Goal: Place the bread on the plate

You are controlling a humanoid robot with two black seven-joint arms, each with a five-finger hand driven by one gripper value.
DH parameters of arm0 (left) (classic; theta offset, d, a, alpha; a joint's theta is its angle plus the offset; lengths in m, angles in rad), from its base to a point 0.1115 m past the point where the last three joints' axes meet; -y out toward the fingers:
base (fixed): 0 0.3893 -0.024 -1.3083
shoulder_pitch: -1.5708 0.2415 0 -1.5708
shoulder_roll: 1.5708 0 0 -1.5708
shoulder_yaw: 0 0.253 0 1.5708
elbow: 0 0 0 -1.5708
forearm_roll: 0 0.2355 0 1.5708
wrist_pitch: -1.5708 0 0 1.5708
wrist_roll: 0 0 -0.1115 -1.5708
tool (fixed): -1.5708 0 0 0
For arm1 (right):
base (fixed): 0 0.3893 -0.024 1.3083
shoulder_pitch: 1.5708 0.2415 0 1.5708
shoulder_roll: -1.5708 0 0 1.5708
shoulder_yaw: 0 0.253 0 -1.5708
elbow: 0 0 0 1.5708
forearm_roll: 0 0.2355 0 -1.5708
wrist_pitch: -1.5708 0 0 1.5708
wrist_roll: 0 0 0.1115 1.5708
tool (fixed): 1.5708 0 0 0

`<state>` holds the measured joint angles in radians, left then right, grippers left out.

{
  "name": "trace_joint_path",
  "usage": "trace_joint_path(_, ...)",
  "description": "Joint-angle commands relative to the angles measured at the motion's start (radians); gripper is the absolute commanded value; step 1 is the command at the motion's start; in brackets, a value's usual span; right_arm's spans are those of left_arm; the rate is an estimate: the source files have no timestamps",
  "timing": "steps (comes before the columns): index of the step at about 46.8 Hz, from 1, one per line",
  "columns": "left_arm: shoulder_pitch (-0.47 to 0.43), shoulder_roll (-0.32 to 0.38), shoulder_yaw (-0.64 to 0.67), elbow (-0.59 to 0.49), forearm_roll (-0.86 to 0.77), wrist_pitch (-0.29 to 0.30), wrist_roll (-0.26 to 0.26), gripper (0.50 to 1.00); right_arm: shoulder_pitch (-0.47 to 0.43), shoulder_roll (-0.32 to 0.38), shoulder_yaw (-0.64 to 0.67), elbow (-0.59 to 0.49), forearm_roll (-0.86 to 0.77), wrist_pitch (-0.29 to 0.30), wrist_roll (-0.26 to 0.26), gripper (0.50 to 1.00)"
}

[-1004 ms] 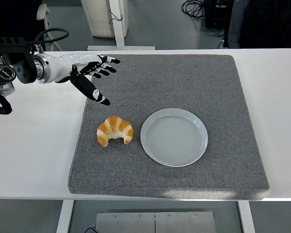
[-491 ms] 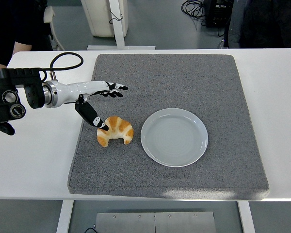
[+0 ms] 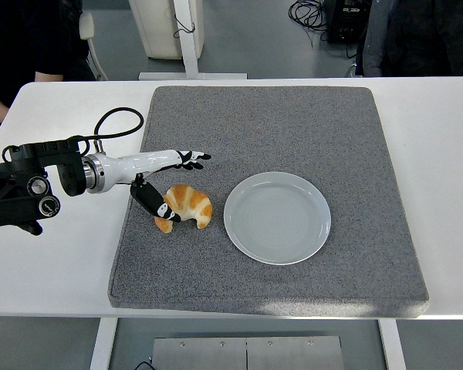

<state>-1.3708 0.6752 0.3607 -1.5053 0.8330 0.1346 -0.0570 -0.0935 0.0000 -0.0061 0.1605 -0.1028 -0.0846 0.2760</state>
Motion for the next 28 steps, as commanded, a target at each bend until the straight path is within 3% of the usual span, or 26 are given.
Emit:
trace_joint_path(1,0.021,-0.020,0.000,0.013,0.005,0.017,-0.007,0.943,0.000,0.000,0.000,-0.001,0.000,0.000,0.000,1.000)
trace_joint_path(12,0.061,-0.074,0.000,0.069,0.005,0.063,-0.029,0.943,0.000,0.000,0.000,-0.001,0.000,0.000,0.000,1.000)
trace_joint_path(28,0.090,-0.100,0.000,0.106,0.006,0.071,-0.029,0.942,0.000,0.000,-0.002,-0.001,0.000,0.000,0.000,1.000)
